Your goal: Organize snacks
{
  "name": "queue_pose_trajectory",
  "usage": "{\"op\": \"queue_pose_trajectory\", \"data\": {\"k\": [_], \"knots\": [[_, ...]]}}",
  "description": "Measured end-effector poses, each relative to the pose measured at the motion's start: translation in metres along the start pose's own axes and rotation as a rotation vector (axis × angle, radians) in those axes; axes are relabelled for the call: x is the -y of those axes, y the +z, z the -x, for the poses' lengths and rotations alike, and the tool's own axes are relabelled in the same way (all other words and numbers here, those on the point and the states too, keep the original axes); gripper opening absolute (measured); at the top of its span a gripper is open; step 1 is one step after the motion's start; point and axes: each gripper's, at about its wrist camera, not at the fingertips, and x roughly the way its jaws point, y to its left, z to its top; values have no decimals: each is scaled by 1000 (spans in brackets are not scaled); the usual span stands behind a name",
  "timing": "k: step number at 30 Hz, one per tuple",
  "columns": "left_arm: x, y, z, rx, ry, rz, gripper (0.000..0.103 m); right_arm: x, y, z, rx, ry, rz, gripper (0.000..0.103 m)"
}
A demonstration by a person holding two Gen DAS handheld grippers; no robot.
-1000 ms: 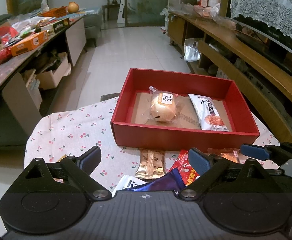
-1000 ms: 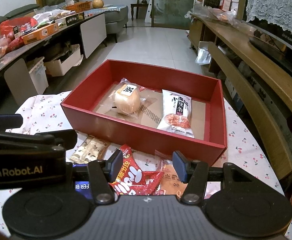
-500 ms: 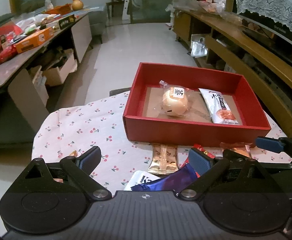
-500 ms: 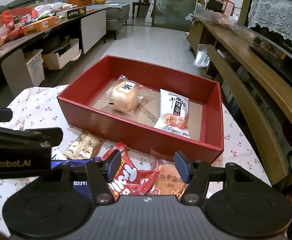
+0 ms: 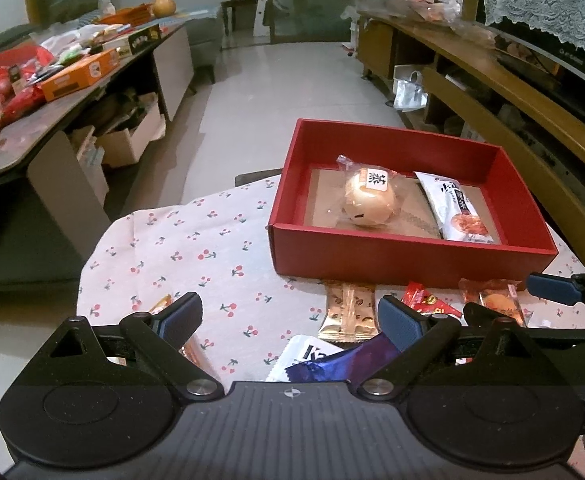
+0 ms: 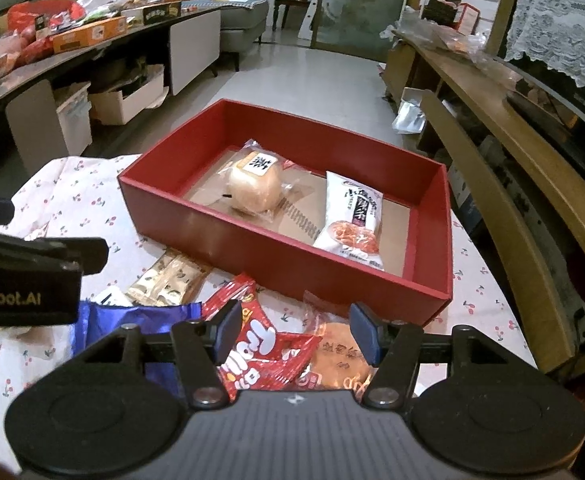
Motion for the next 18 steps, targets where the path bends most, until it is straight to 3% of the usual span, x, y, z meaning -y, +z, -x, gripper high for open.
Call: {"op": "queue_pose_trajectory", "data": {"k": [18], "knots": [[-24, -23, 15, -27, 10, 34, 98, -27, -19, 10, -26, 54, 70, 61]]}}
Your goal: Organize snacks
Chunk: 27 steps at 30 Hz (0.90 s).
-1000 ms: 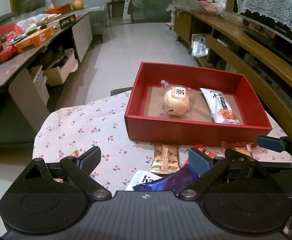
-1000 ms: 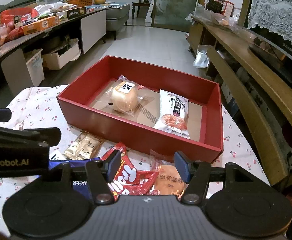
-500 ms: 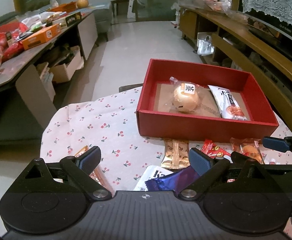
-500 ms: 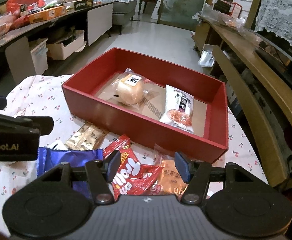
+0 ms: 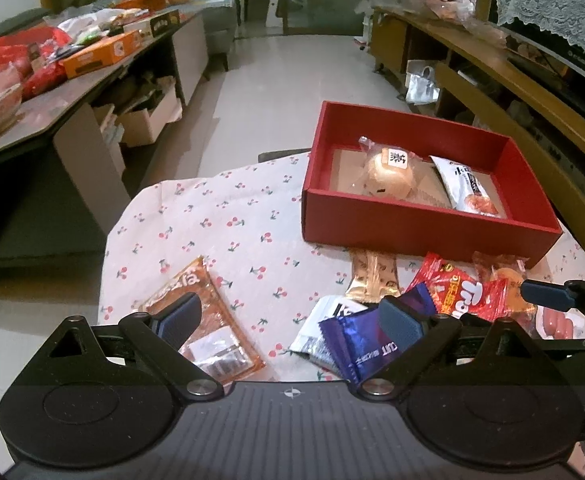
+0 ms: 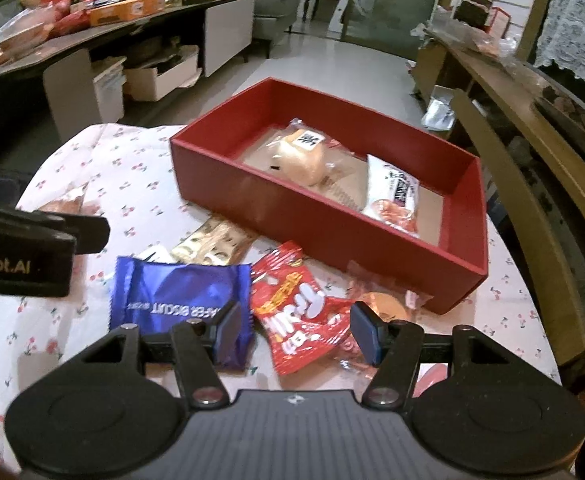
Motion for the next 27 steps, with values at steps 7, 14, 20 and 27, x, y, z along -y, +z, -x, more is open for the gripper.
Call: {"op": "queue_pose_trajectory", "data": {"k": [7, 14, 20, 27], "knots": [[-6, -3, 2, -5, 2, 11, 98, -8, -3, 1, -9, 19, 22, 61], [-6, -5, 2, -9, 3, 6, 98, -16, -7, 2, -18, 36, 43, 61], [-6, -5, 1, -10, 4, 5, 98, -20, -8, 2, -24, 48, 55, 62], [-8, -9, 2, -15, 6, 8, 98, -24, -9, 3, -27, 59, 68, 62]]}}
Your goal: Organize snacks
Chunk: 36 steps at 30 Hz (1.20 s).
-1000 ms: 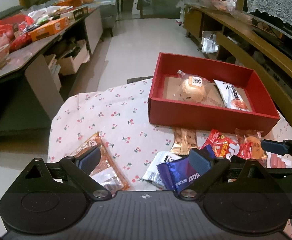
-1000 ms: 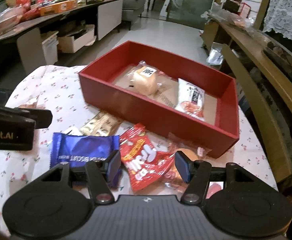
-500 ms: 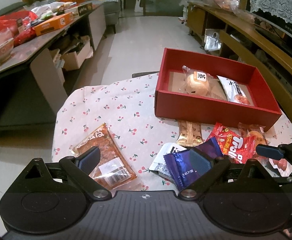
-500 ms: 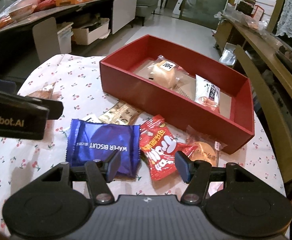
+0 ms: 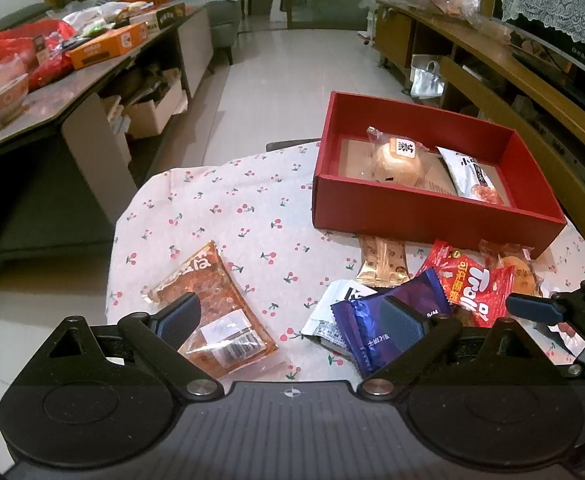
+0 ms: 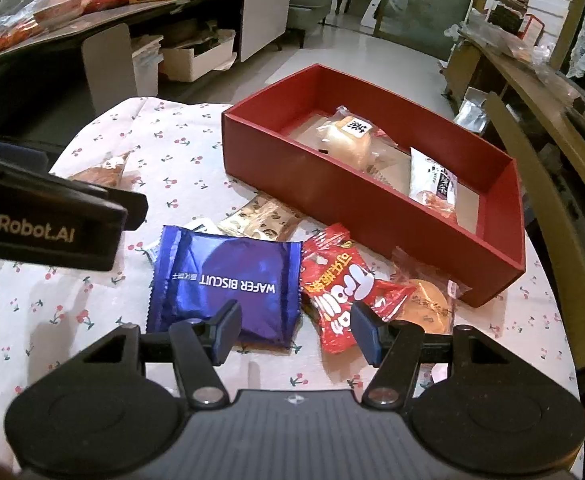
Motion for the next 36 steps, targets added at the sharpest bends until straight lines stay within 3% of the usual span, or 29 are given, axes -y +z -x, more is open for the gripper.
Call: {"op": "queue_pose_trajectory", "data": {"k": [14, 18, 25, 28, 31, 36], "knots": [[-5, -1, 2, -7, 7, 6, 98, -13, -7, 0, -15, 36, 42, 62], [-9, 1, 5, -2, -7, 18, 98, -8, -12, 1, -54, 108, 27, 62], [-12, 1, 11, 0, -33, 7, 99, -8, -30, 6, -115, 147, 83, 62], [-18, 1, 13, 2, -41, 24, 99, -17, -37, 16, -113, 200, 196, 62], [-21, 1, 13, 2, -43, 27, 100, -38, -44, 22, -120, 259, 420, 62], [-23, 0, 11, -11, -49, 24, 100, -60, -41, 11, -158, 326, 661, 62]]}}
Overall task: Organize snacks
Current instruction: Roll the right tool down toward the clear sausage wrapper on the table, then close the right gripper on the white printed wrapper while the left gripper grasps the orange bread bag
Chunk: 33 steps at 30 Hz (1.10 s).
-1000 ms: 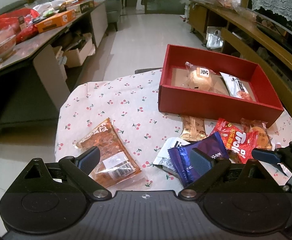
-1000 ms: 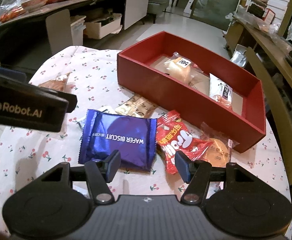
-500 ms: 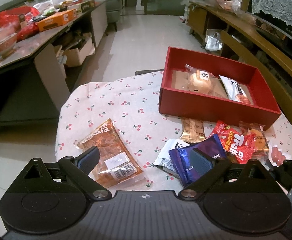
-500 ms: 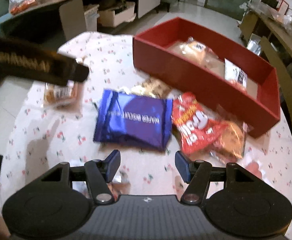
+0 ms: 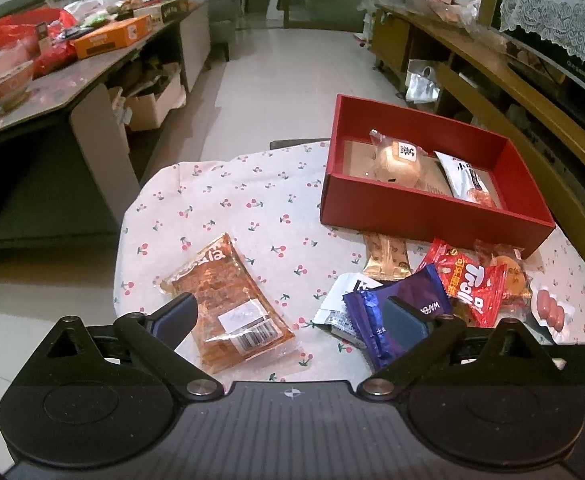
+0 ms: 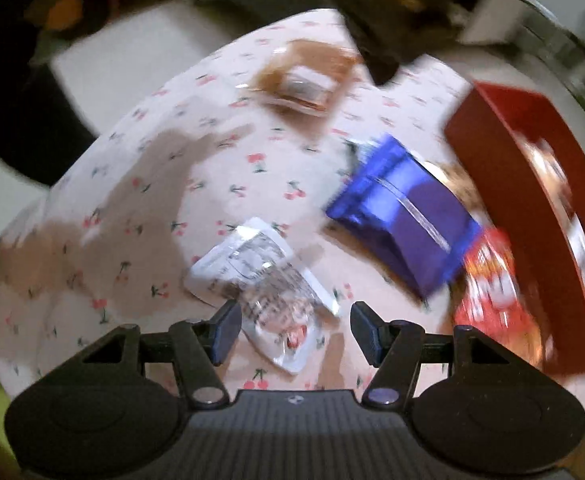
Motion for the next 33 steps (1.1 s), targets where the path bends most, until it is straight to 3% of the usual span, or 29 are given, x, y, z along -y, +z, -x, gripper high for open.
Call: {"op": "queue_pose_trajectory", "data": {"k": [3, 7, 17, 24, 28, 33], "knots": [[-4, 0, -3, -12, 1, 6, 100, 5, 11, -13, -18, 70, 56, 62], [-11, 1, -9, -32, -1, 27, 100, 7, 14, -23, -13, 174, 8, 64], [-6, -1, -16, -56, 9, 16, 100, -6, 7, -11, 8, 113, -49, 57], [-11, -1, -19, -73, 4, 16, 100, -2, 3, -10, 13, 88, -151, 56], [-17, 6, -22, -73, -43, 27, 100, 8, -4, 1, 70, 88, -268, 56], [13, 14, -31, -69, -125, -127, 100, 23, -34, 12, 102, 82, -453, 56]]}}
